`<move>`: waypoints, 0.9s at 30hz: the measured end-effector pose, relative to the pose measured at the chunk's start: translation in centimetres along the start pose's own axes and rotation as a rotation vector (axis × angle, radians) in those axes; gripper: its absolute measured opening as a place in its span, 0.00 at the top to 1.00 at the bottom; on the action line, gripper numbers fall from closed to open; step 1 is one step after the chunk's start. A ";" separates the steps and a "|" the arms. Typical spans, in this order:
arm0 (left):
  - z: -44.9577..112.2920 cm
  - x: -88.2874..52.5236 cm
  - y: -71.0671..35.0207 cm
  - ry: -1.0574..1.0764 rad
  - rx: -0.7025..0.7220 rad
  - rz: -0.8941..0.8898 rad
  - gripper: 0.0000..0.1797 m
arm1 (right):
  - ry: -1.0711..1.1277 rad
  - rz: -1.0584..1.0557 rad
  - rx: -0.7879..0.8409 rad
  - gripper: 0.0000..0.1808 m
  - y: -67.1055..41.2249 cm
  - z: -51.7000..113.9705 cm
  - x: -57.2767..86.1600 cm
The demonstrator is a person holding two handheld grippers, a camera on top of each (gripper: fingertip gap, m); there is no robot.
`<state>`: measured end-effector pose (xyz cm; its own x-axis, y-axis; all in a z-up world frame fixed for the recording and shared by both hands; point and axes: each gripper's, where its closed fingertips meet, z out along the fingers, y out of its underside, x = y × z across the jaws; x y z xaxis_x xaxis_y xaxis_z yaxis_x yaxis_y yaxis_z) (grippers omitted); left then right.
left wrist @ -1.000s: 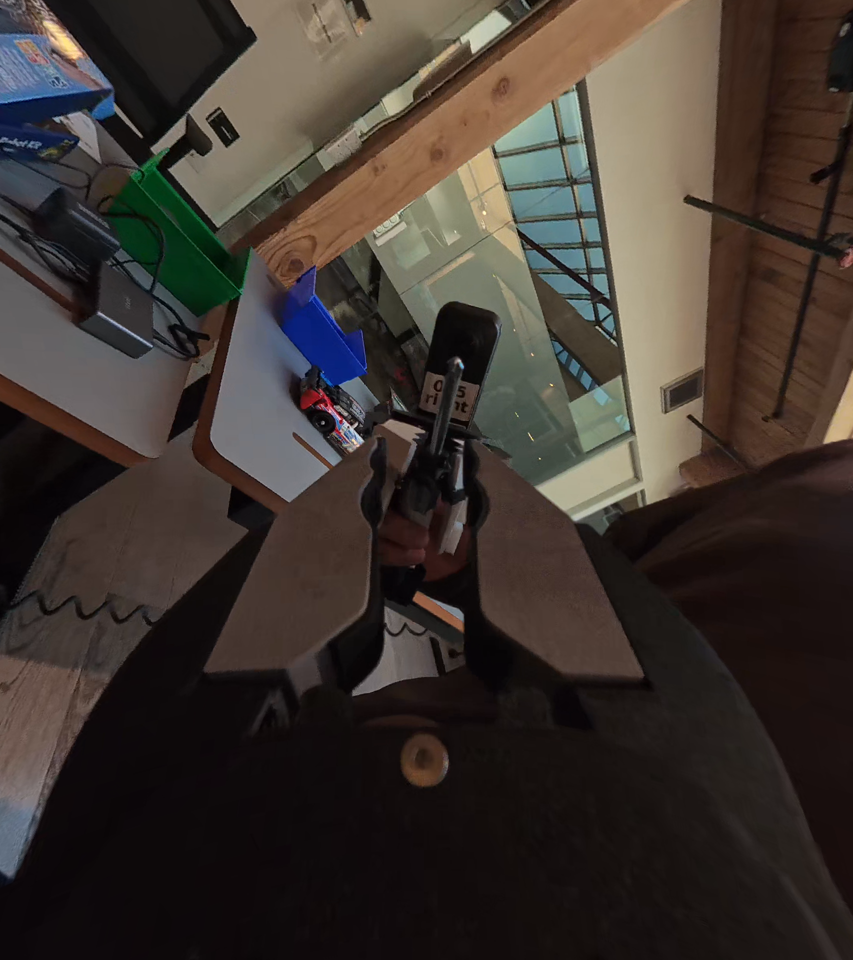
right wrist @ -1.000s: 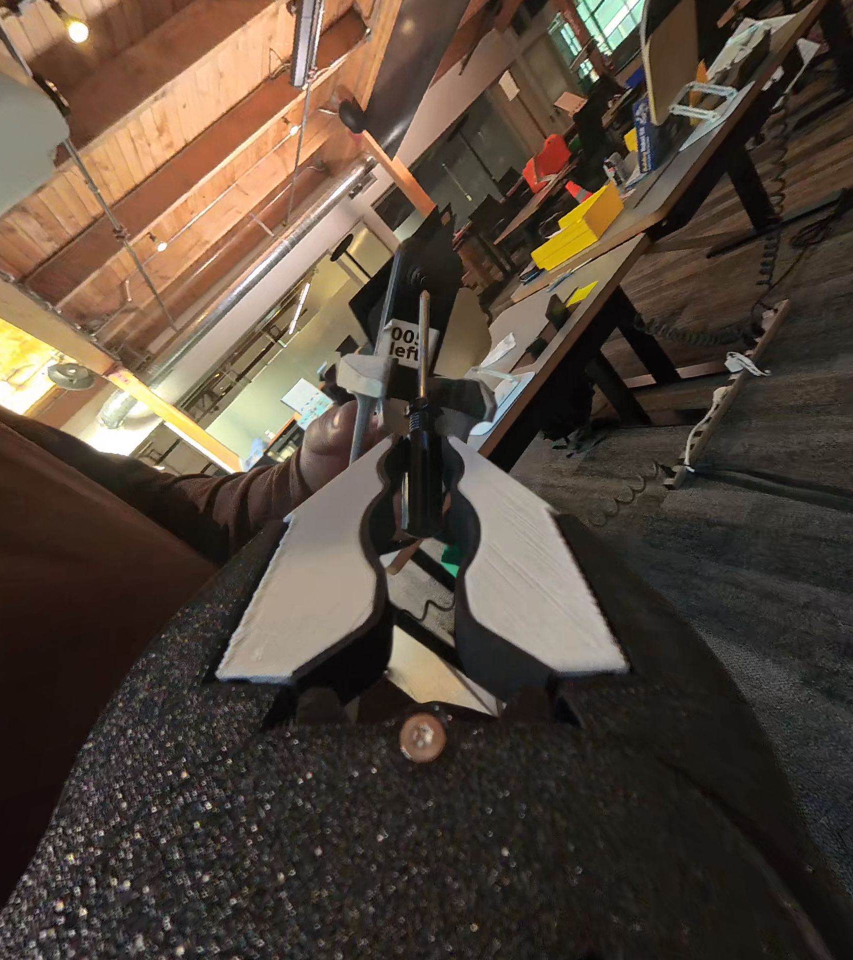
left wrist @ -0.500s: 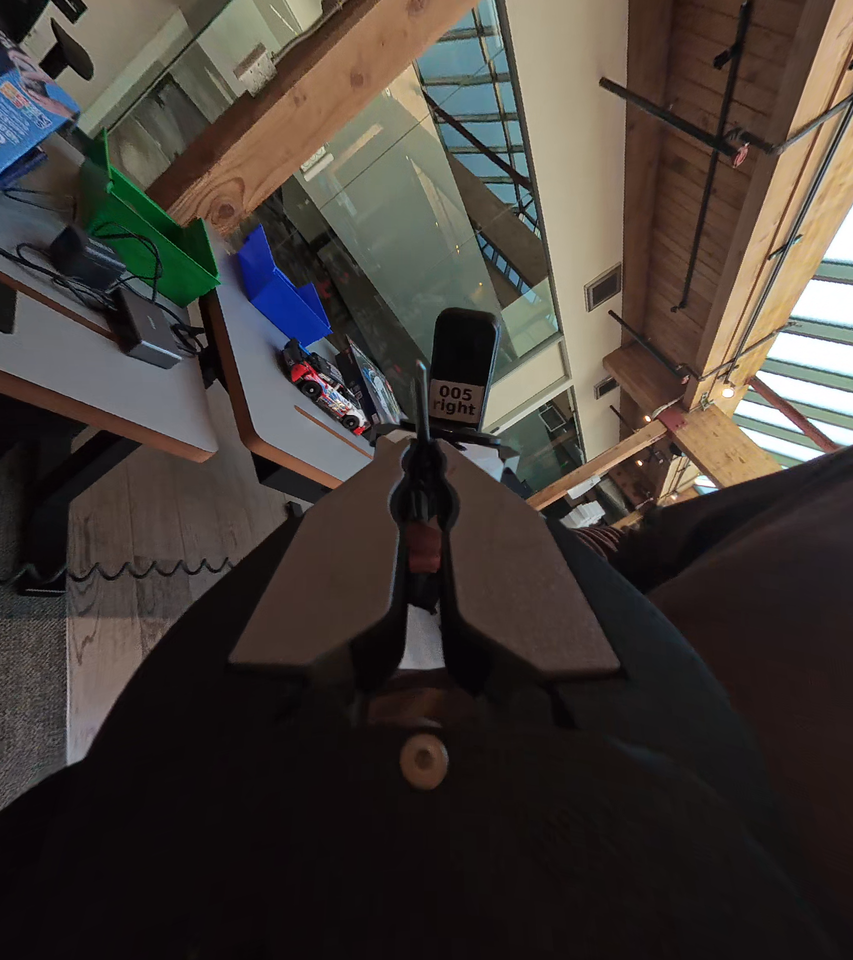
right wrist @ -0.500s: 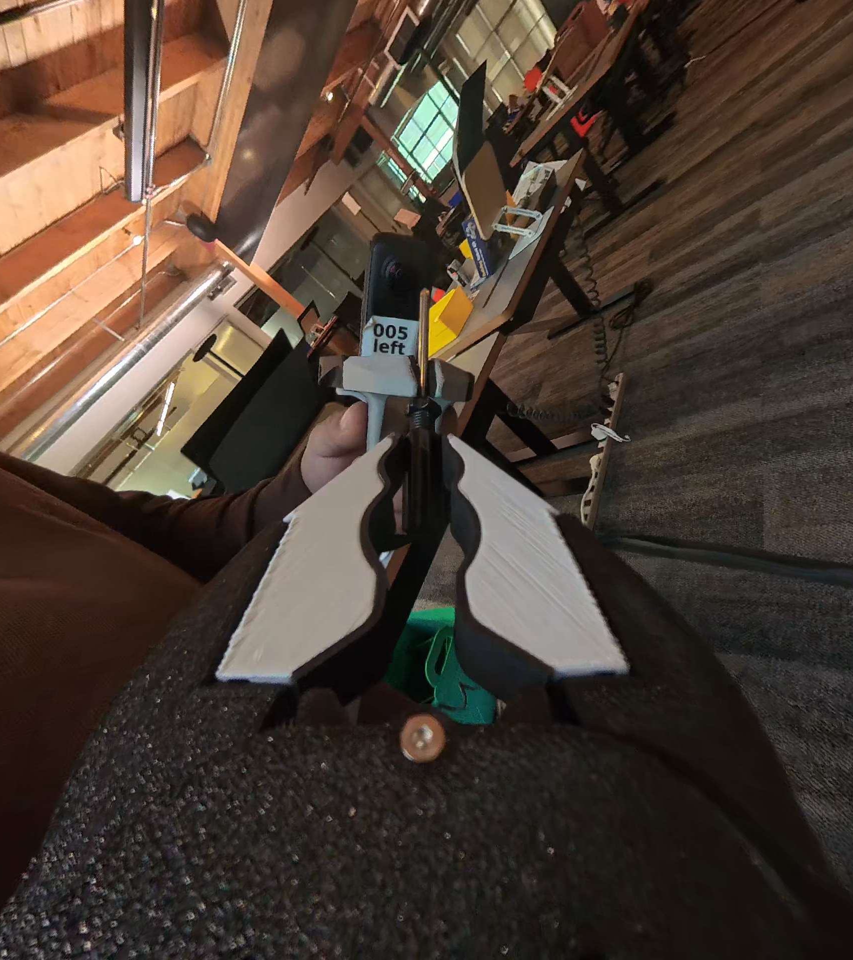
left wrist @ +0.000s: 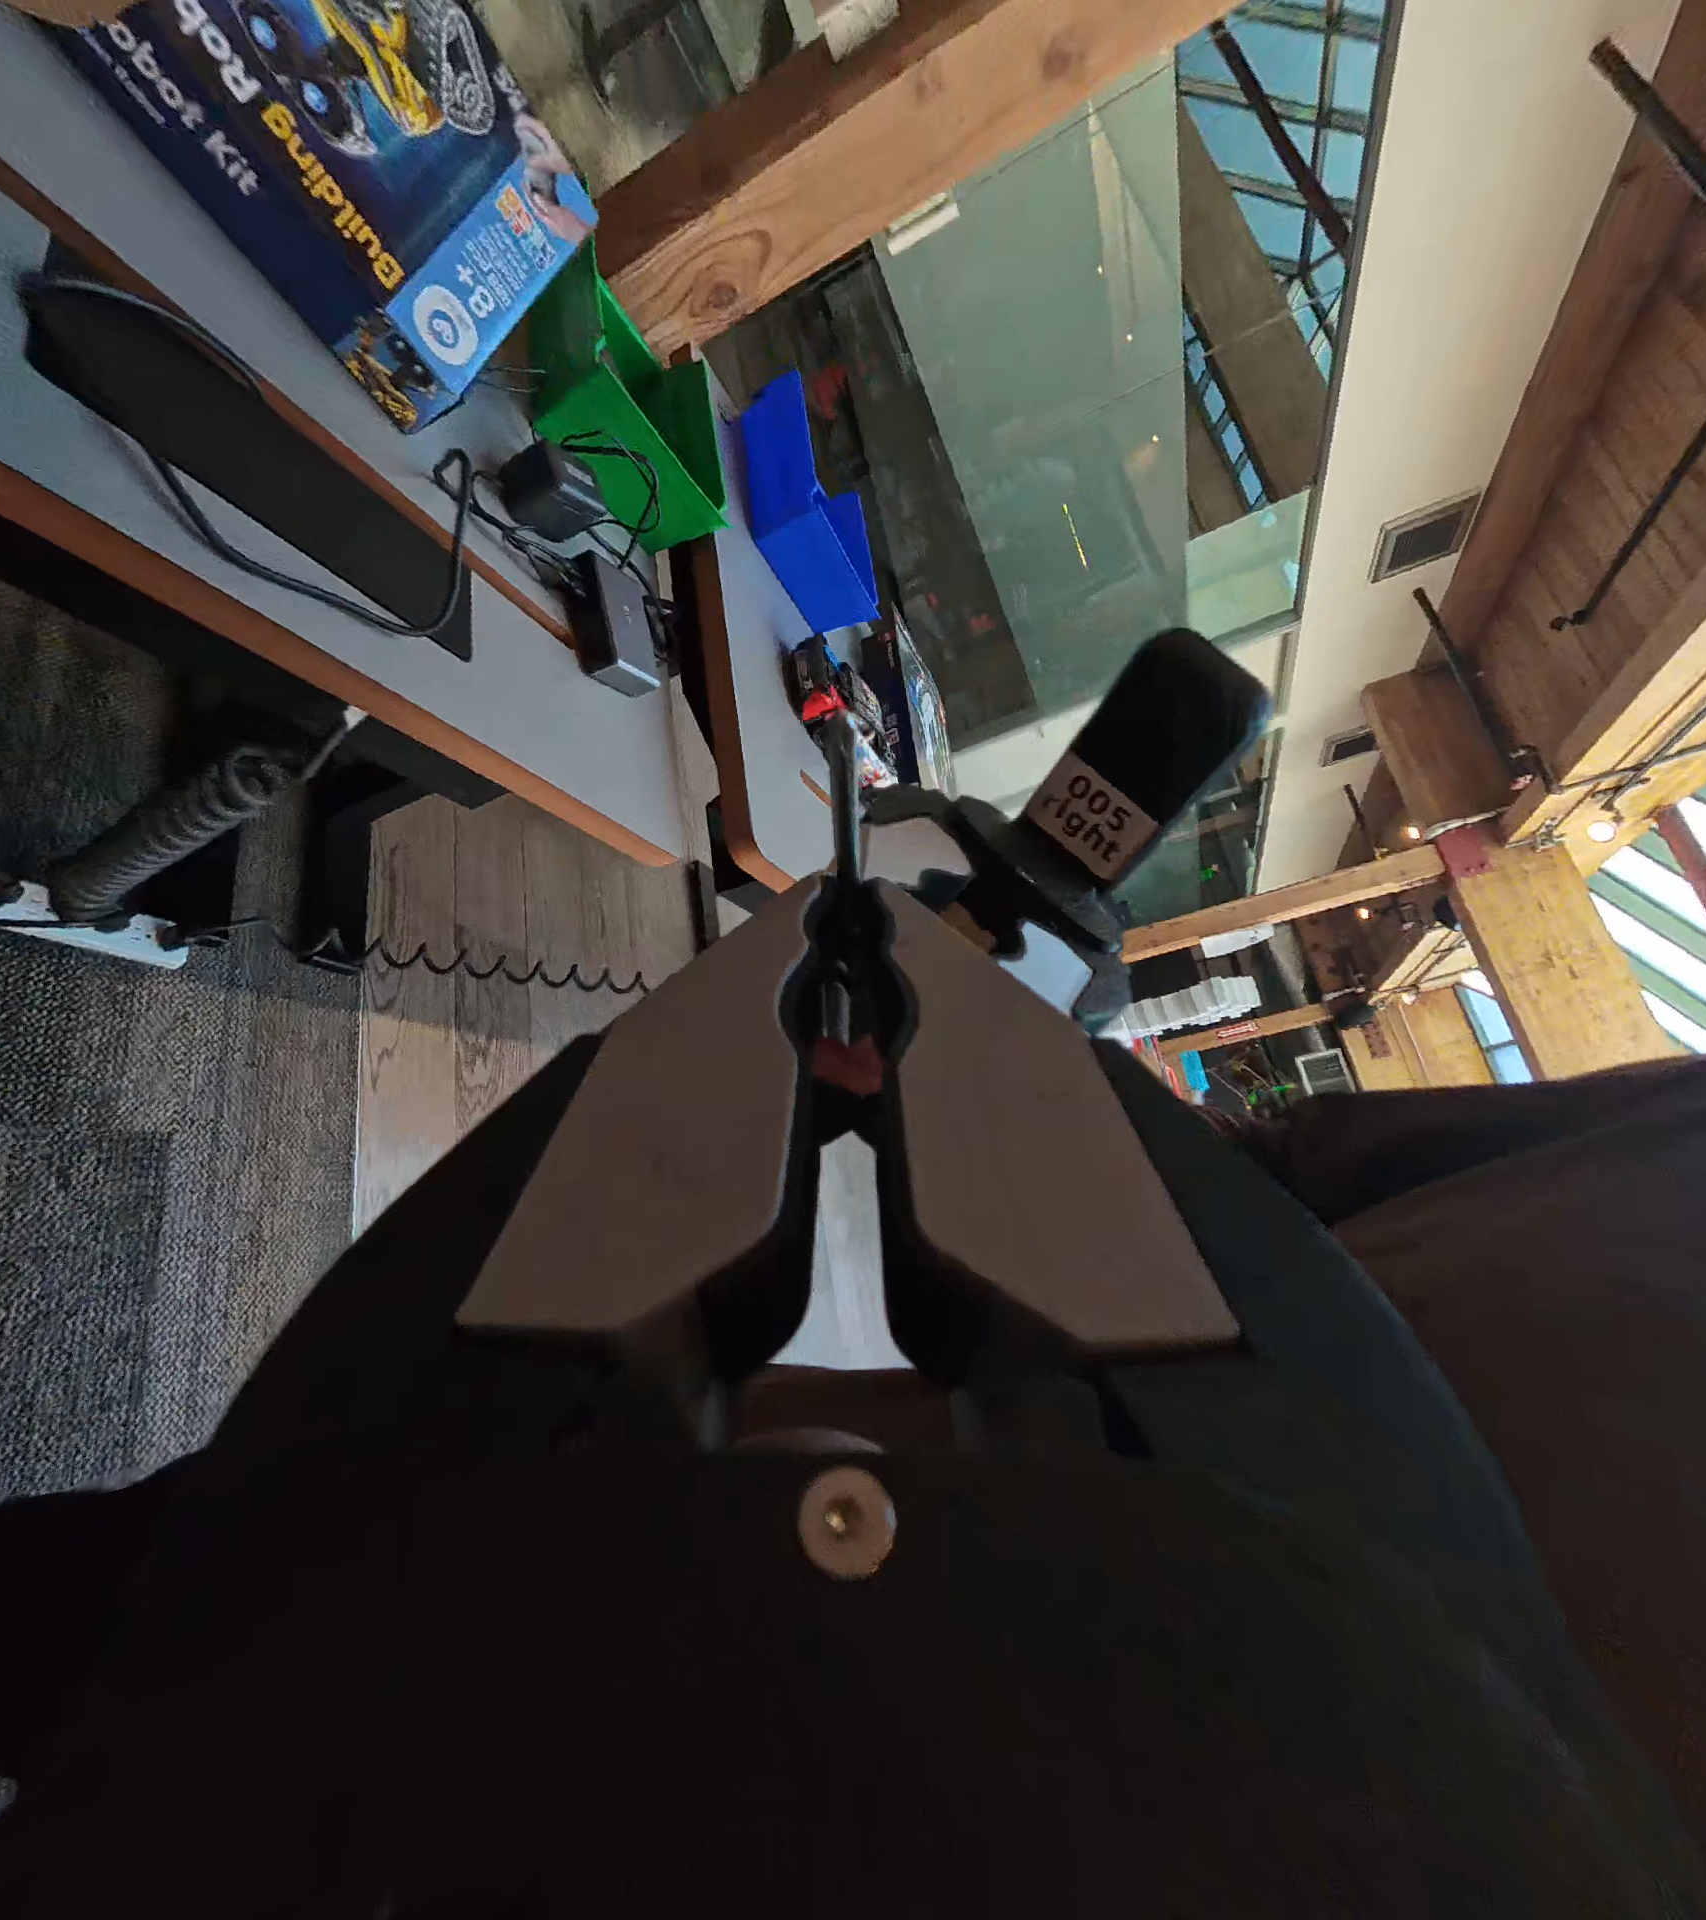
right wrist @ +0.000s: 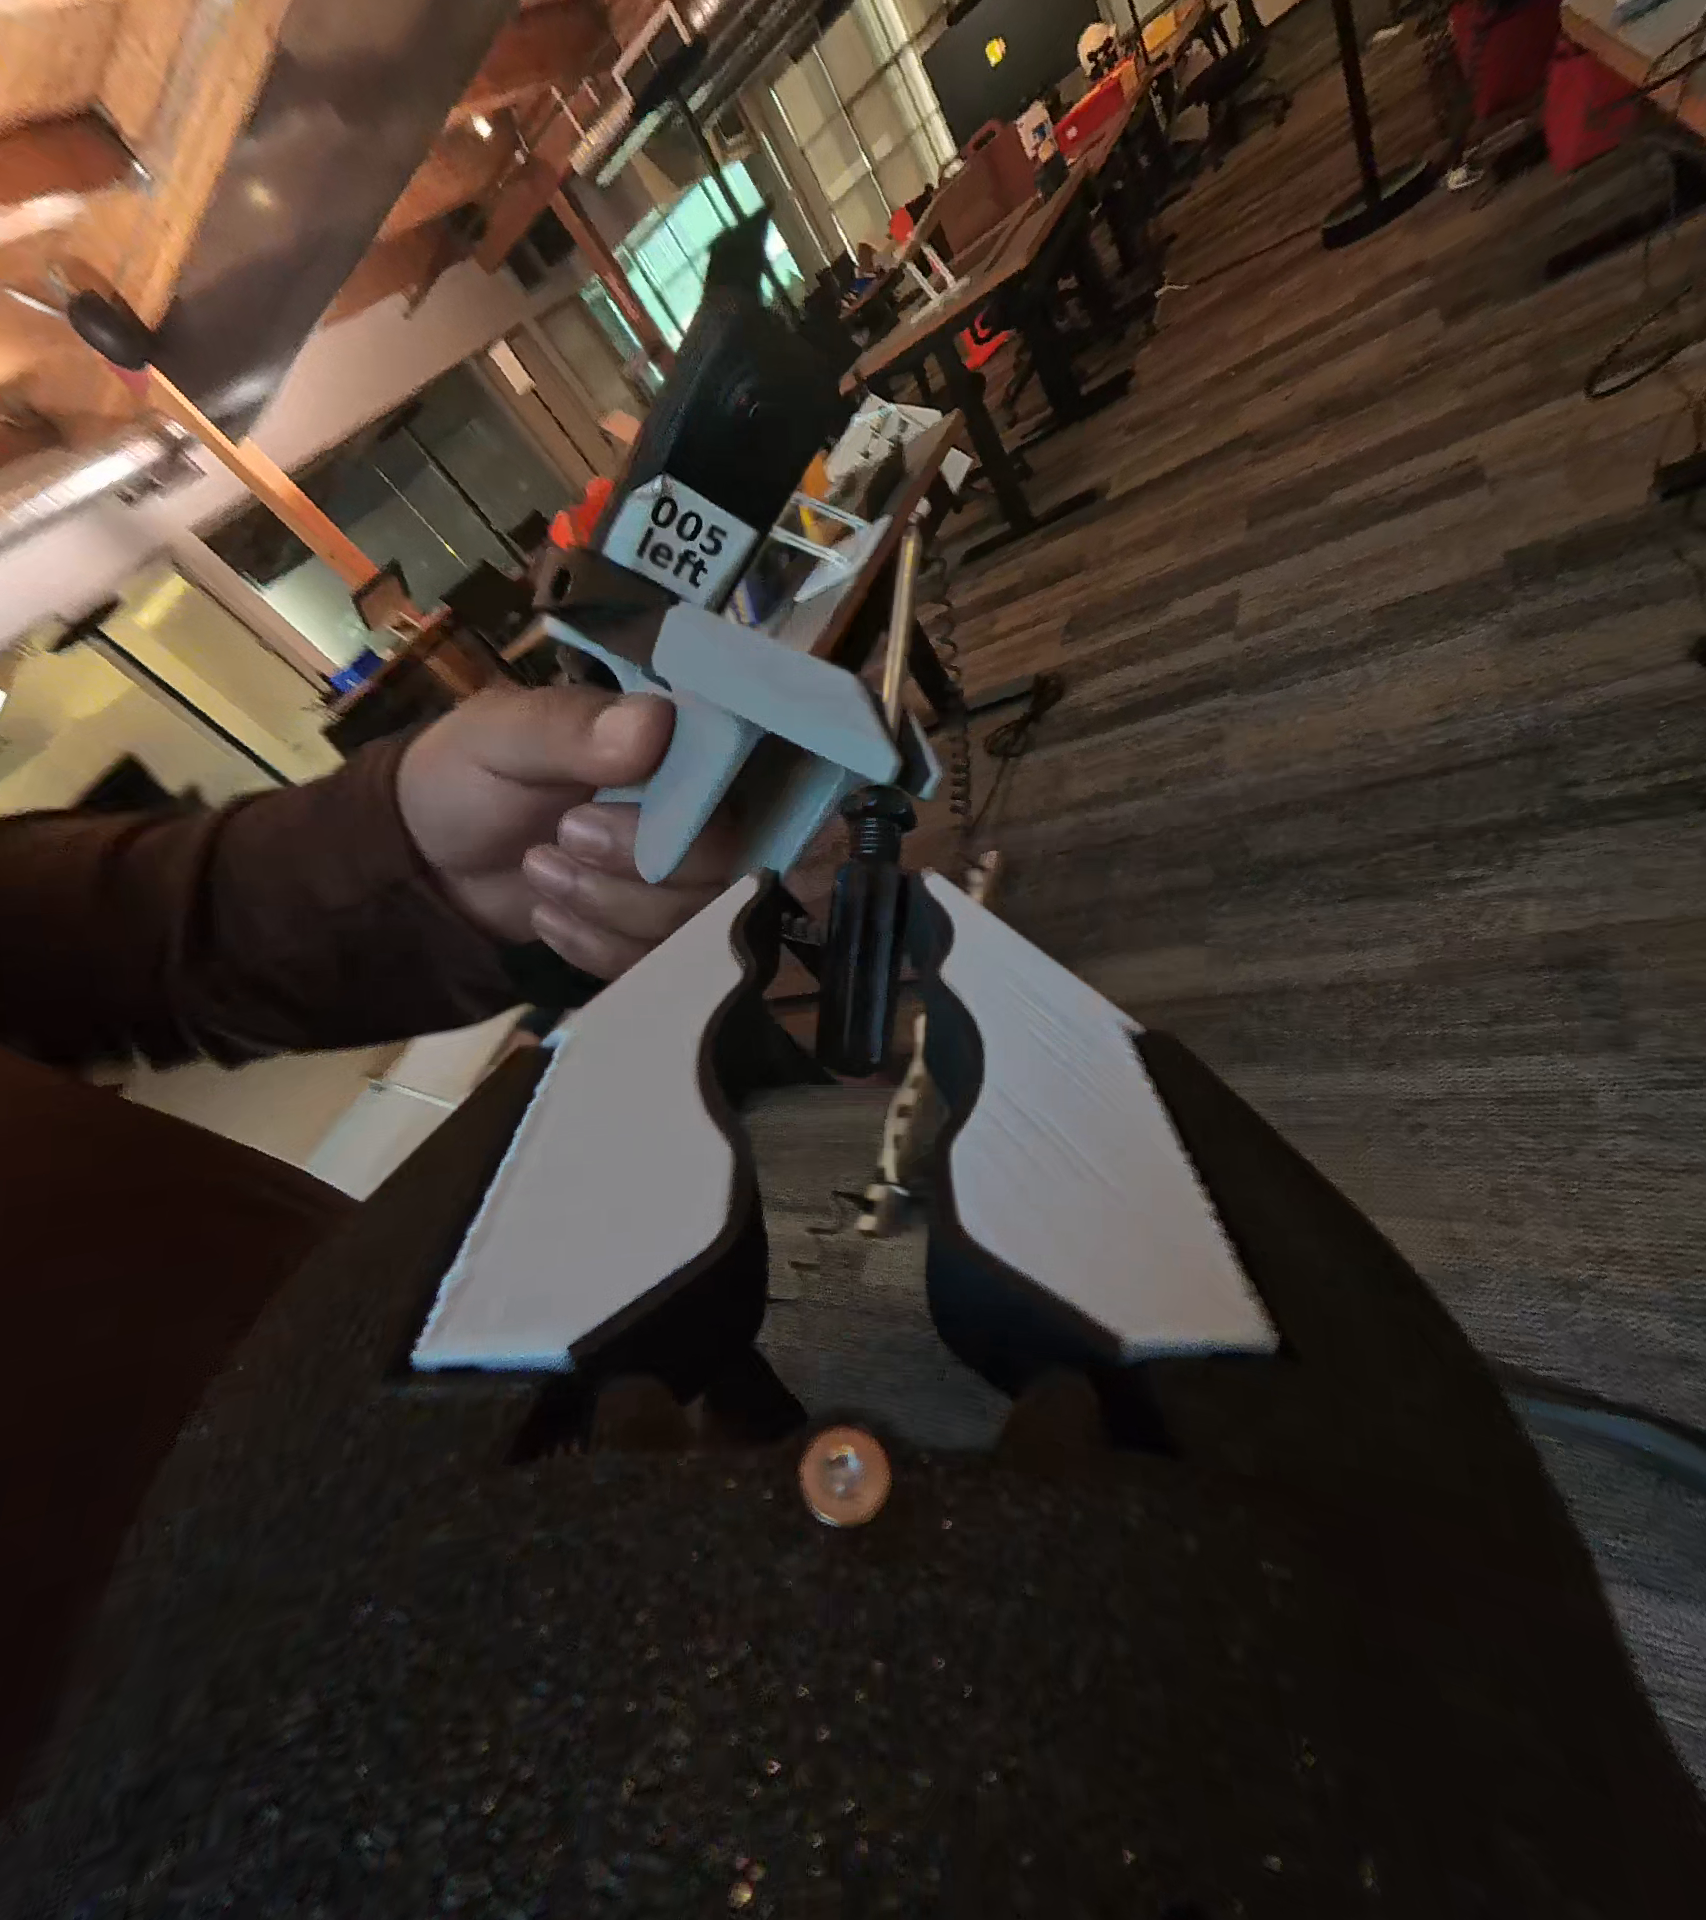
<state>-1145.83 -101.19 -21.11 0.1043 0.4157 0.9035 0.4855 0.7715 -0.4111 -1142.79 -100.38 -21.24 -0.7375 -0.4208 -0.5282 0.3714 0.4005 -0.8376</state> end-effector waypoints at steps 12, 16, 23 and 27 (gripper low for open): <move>-3.3 -7.2 -5.5 0.128 -0.217 -0.135 1.00 | 0.595 -0.261 -0.178 0.93 -1.3 7.4 7.8; -6.6 -9.7 -6.4 0.165 -0.314 -0.177 0.99 | 0.779 -0.207 -0.176 0.93 -0.5 11.4 8.8; -9.4 -11.7 -7.9 0.216 -0.466 -0.258 0.99 | 1.030 -0.175 -0.196 0.92 -0.3 15.5 9.5; -7.6 -13.5 -7.9 0.199 -0.539 -0.288 0.99 | 1.115 -0.153 -0.179 0.92 0.5 14.8 11.5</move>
<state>-1144.49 -116.55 -29.18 0.0387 0.0901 0.9952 0.8807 0.4674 -0.0766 -1142.69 -117.06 -29.79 -0.8918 0.4468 0.0706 0.2145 0.5551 -0.8037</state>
